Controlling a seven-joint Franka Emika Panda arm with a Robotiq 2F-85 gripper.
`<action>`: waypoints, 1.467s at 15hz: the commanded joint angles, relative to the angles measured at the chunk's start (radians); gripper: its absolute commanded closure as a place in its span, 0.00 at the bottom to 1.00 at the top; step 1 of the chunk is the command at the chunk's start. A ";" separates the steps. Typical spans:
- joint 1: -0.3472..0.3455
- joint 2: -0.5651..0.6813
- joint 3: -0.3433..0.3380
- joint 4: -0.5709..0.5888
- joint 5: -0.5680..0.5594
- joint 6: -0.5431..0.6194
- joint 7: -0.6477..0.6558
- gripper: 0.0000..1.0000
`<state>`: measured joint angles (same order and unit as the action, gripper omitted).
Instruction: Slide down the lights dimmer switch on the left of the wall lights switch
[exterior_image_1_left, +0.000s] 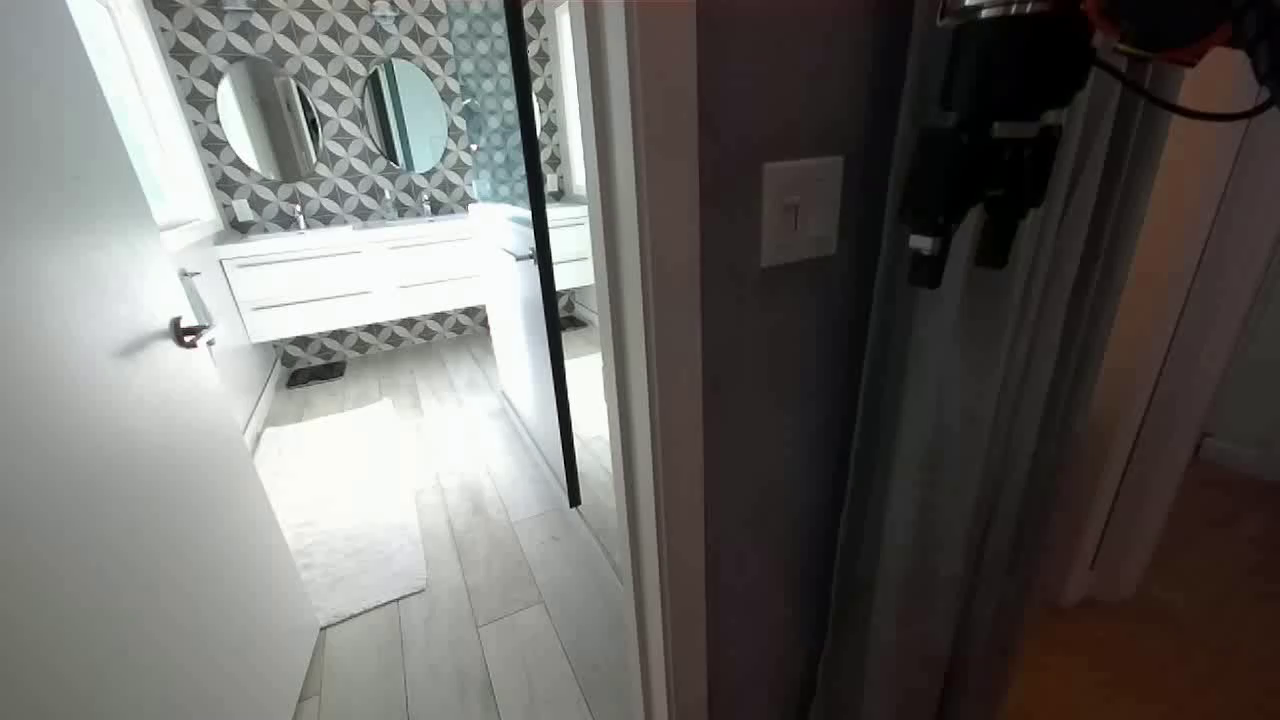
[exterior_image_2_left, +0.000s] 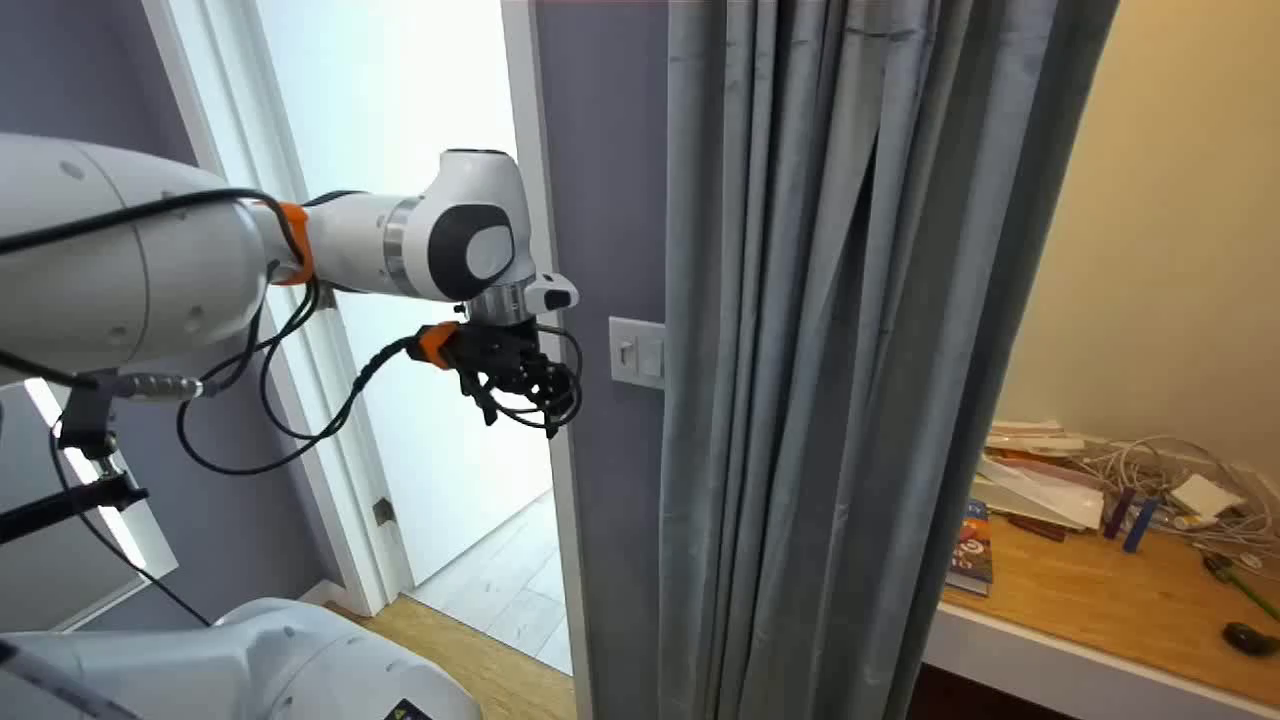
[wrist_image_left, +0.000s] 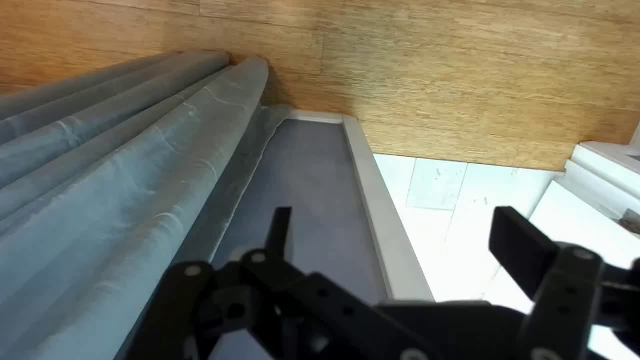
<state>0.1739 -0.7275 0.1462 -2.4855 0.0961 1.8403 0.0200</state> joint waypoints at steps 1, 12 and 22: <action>-0.001 0.001 0.001 0.003 0.001 -0.003 -0.001 0.00; 0.003 0.067 -0.055 0.012 0.234 0.353 0.028 0.00; -0.001 0.163 -0.071 -0.014 0.307 0.791 0.137 0.00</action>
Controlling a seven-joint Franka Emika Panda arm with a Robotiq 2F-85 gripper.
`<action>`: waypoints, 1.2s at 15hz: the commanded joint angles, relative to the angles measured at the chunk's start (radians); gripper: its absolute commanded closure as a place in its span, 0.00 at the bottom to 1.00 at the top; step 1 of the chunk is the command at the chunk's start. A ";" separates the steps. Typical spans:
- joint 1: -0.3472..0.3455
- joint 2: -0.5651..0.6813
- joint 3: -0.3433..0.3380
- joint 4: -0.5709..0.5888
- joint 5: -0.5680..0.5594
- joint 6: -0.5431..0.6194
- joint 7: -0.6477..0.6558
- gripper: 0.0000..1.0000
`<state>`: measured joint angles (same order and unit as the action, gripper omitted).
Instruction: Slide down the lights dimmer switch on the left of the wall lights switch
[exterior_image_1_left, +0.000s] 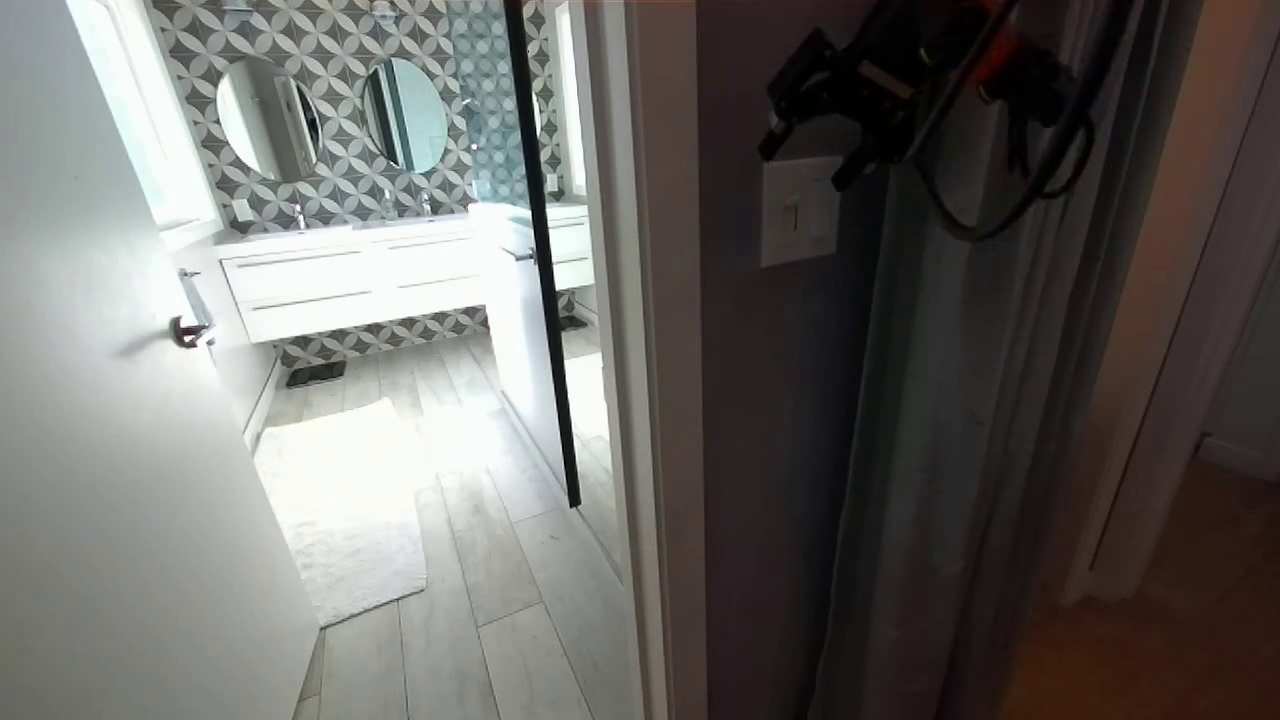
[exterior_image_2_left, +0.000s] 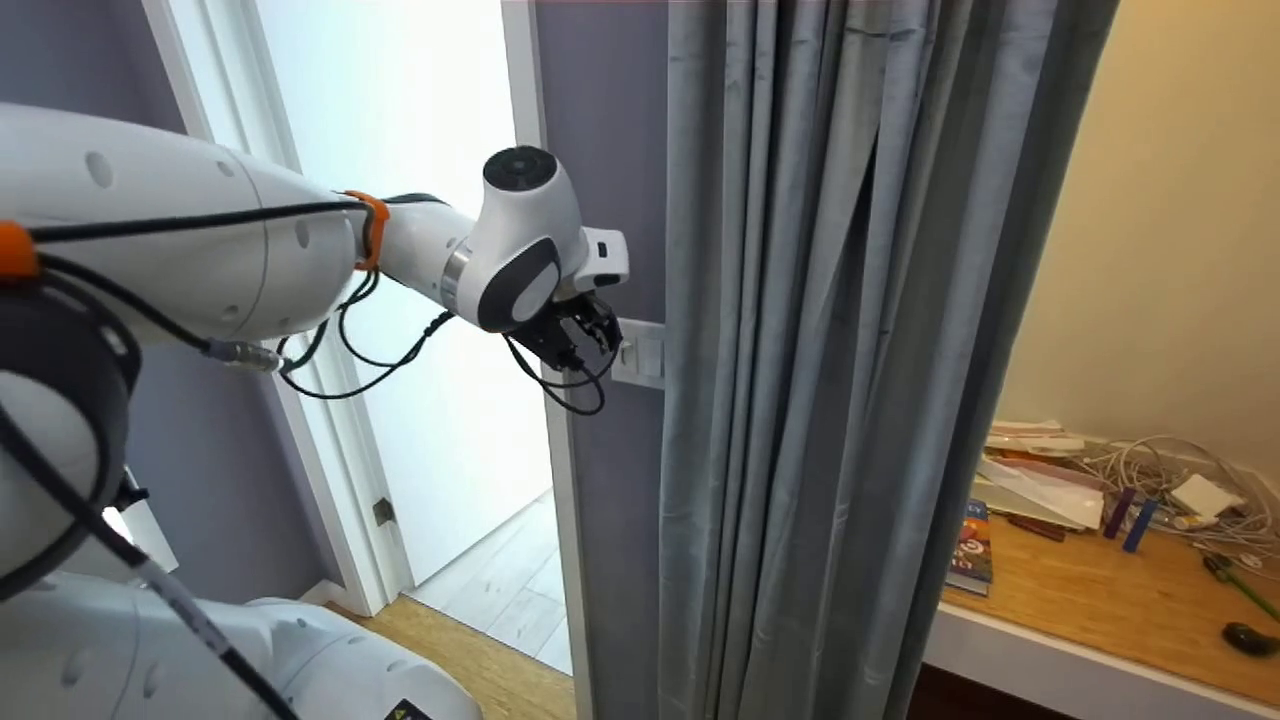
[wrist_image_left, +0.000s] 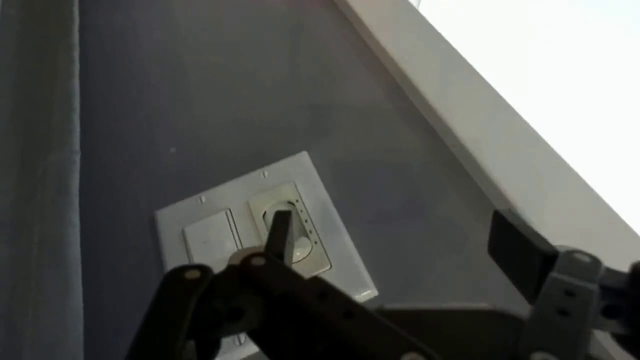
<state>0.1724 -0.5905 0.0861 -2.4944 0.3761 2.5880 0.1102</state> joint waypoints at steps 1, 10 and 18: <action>0.000 0.031 -0.017 -0.008 0.029 0.046 0.056 0.00; -0.001 0.074 -0.049 -0.021 0.105 0.155 0.150 0.00; -0.019 0.125 -0.045 -0.022 0.123 0.200 0.226 0.00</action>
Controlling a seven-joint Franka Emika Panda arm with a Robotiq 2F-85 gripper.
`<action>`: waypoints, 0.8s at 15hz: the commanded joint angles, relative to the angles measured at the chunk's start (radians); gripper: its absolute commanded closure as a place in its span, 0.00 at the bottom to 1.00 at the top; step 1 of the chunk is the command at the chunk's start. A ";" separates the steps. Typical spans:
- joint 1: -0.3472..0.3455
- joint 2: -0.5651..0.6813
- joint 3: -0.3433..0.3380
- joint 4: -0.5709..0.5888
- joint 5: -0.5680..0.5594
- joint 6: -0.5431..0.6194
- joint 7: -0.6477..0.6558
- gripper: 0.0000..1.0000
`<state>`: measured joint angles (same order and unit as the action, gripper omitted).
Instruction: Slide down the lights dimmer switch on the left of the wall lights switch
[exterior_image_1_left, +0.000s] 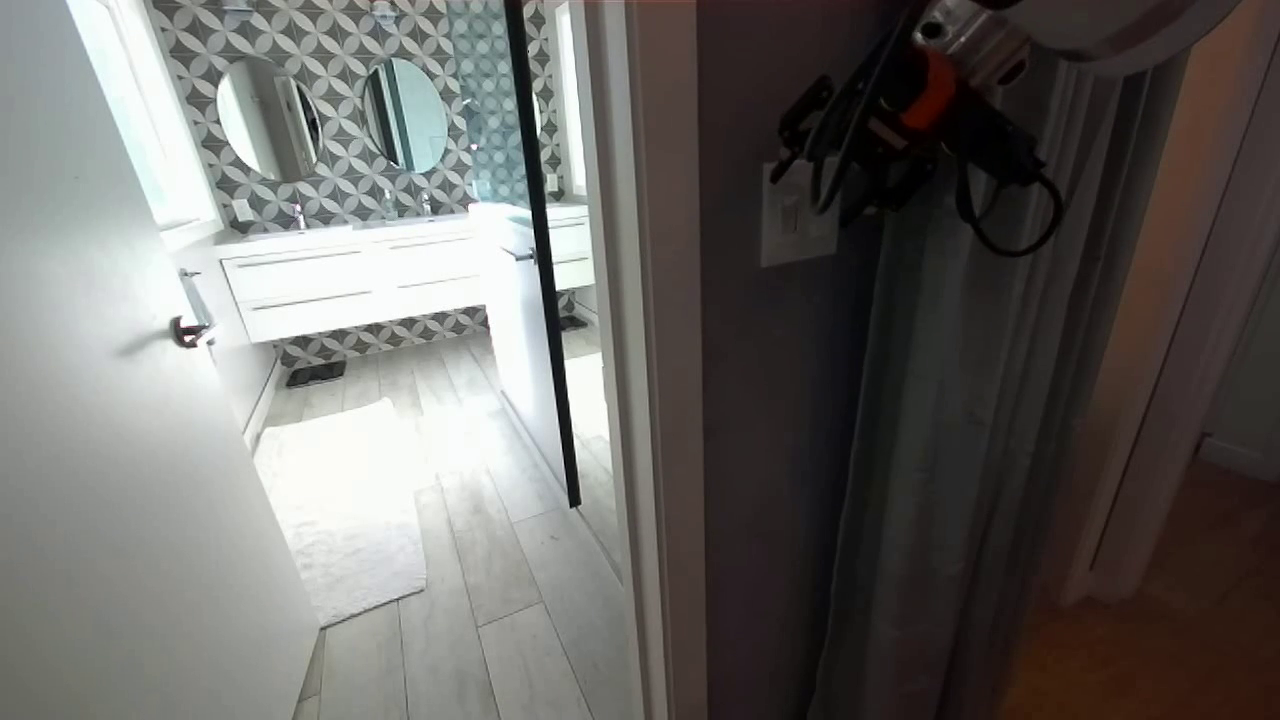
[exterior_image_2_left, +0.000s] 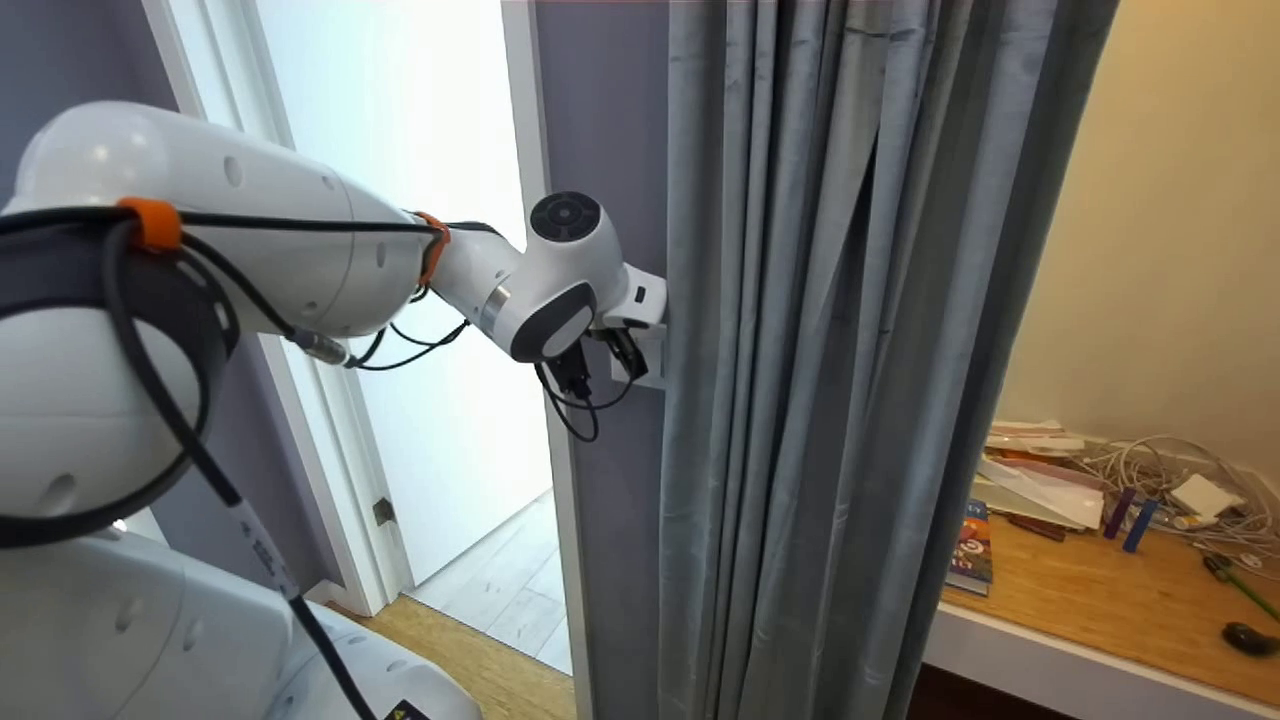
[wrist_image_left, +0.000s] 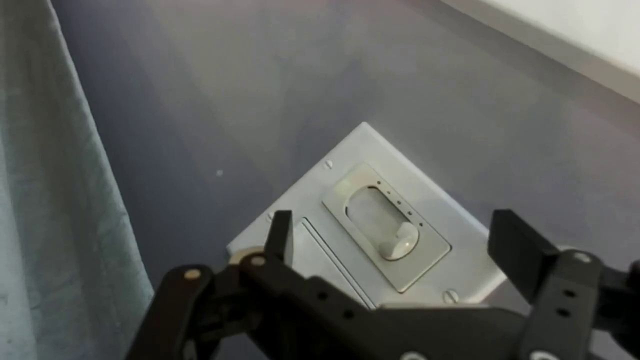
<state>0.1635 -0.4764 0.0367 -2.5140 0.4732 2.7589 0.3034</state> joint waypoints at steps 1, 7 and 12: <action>-0.014 0.009 0.002 -0.005 0.026 0.029 0.041 0.01; -0.028 0.015 0.002 -0.008 0.024 0.016 0.072 0.07; -0.031 0.018 0.000 -0.013 0.027 0.017 0.087 0.08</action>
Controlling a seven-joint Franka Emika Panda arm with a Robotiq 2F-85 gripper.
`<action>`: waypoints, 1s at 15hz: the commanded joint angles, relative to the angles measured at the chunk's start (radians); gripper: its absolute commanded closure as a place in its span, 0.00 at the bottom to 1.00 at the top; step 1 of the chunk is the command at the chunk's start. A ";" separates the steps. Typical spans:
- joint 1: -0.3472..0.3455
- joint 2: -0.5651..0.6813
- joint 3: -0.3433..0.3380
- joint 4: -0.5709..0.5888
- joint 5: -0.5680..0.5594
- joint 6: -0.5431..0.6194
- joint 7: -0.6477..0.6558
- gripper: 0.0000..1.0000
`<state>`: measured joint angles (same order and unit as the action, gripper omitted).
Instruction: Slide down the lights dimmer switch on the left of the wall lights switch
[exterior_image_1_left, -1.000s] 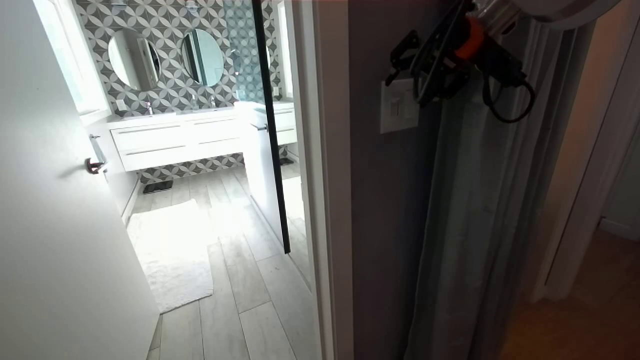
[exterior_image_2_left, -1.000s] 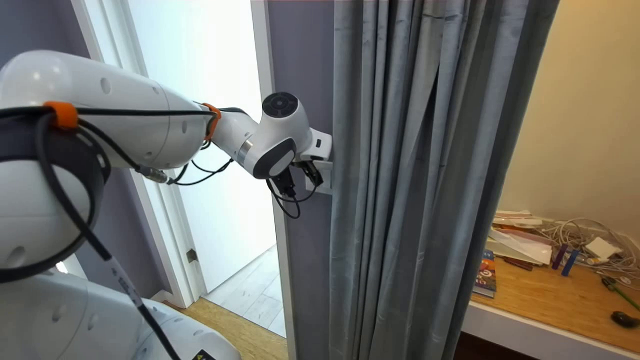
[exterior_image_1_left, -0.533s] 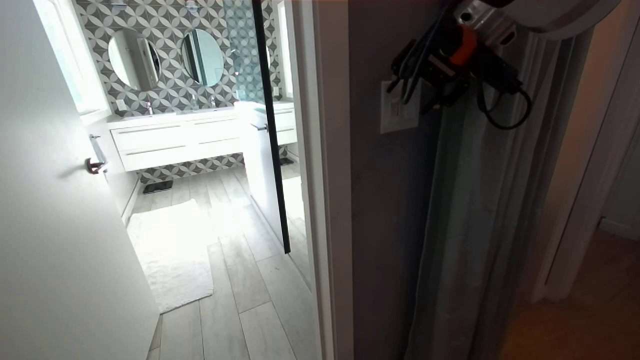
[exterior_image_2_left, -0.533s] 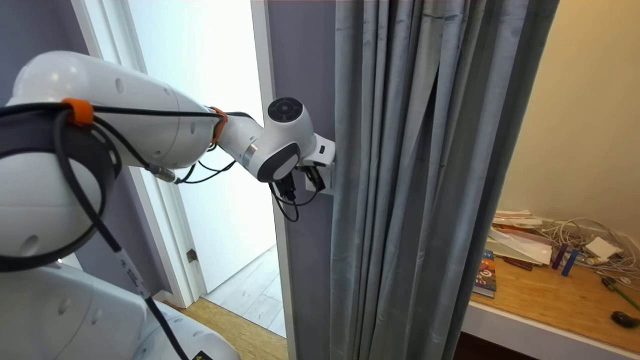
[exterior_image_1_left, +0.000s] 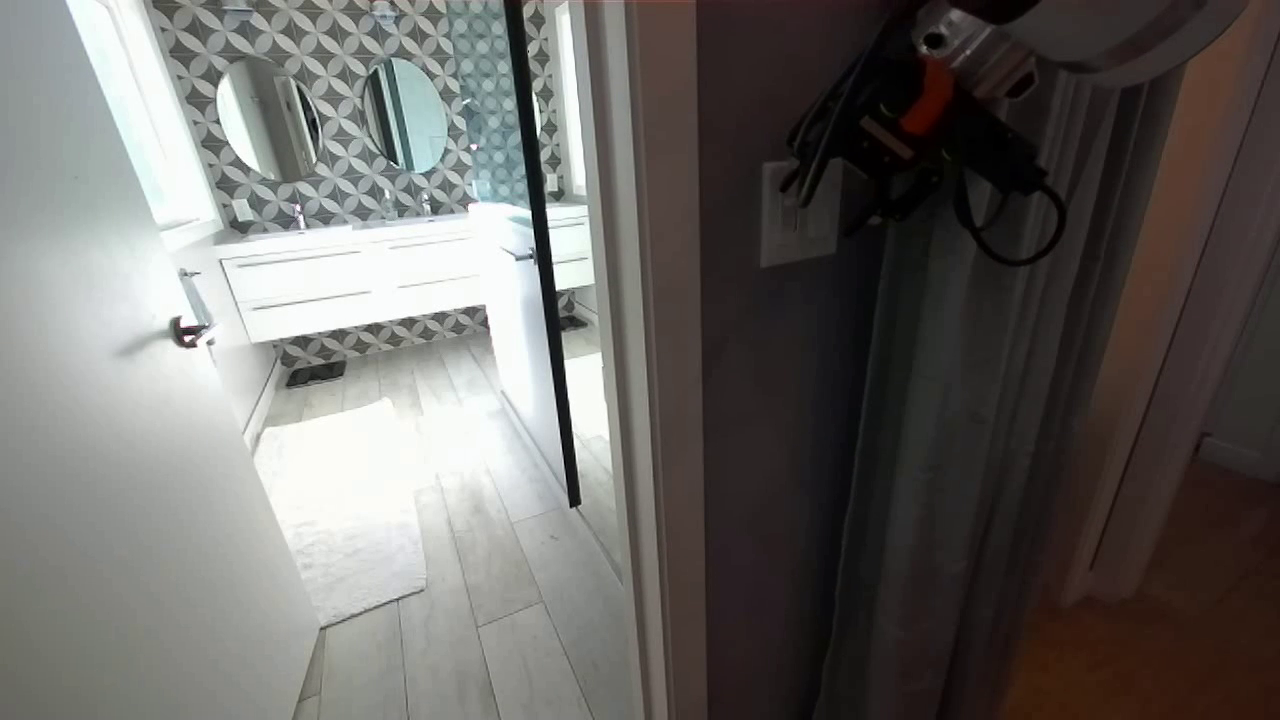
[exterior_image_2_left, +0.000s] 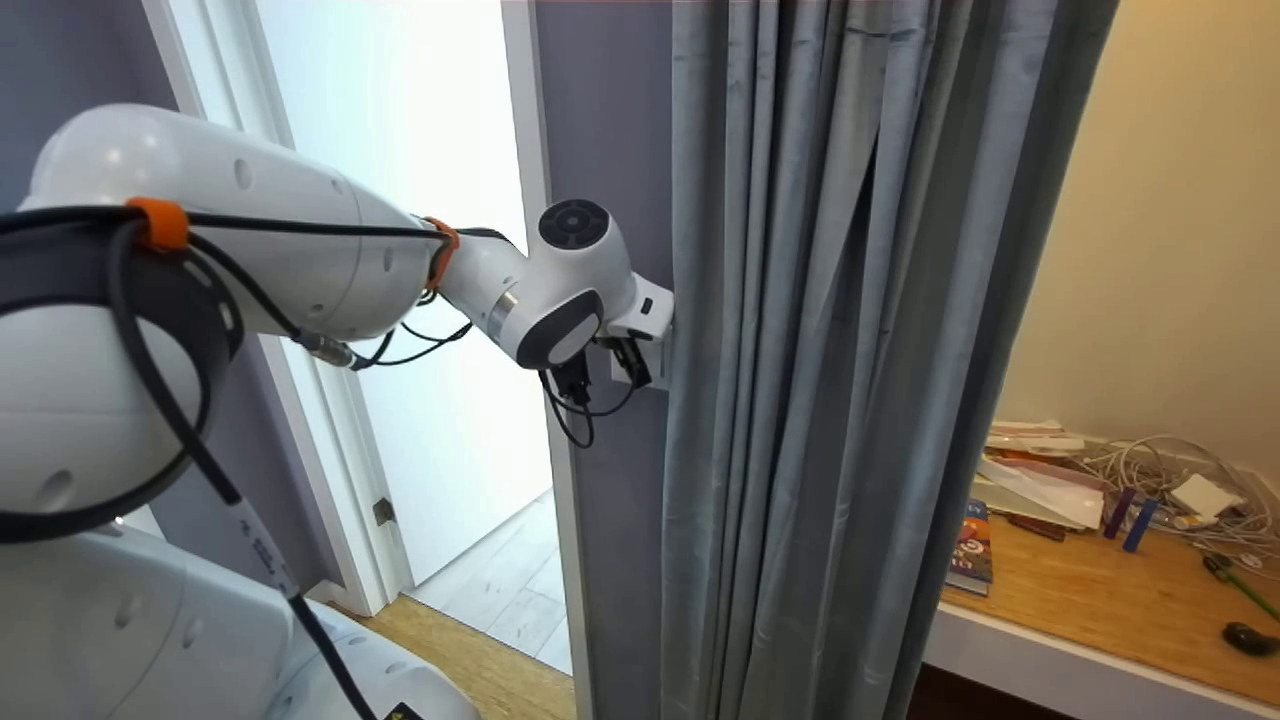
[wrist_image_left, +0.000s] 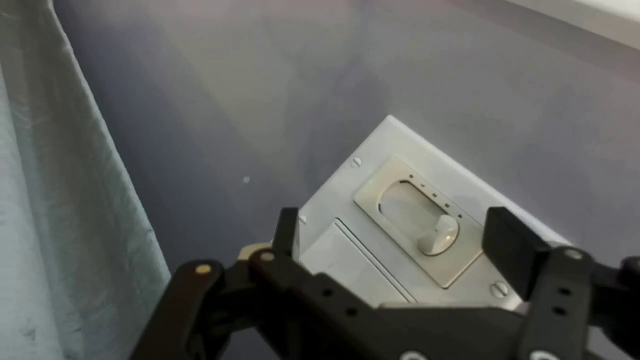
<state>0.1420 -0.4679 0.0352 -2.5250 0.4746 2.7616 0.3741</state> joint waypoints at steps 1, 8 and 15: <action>-0.011 0.010 0.003 -0.002 0.025 0.014 0.020 0.09; -0.006 0.023 0.002 -0.003 0.064 0.031 0.044 0.08; -0.017 0.023 0.005 -0.007 0.077 0.041 0.075 0.23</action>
<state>0.1424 -0.4681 0.0356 -2.5267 0.5284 2.7700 0.4290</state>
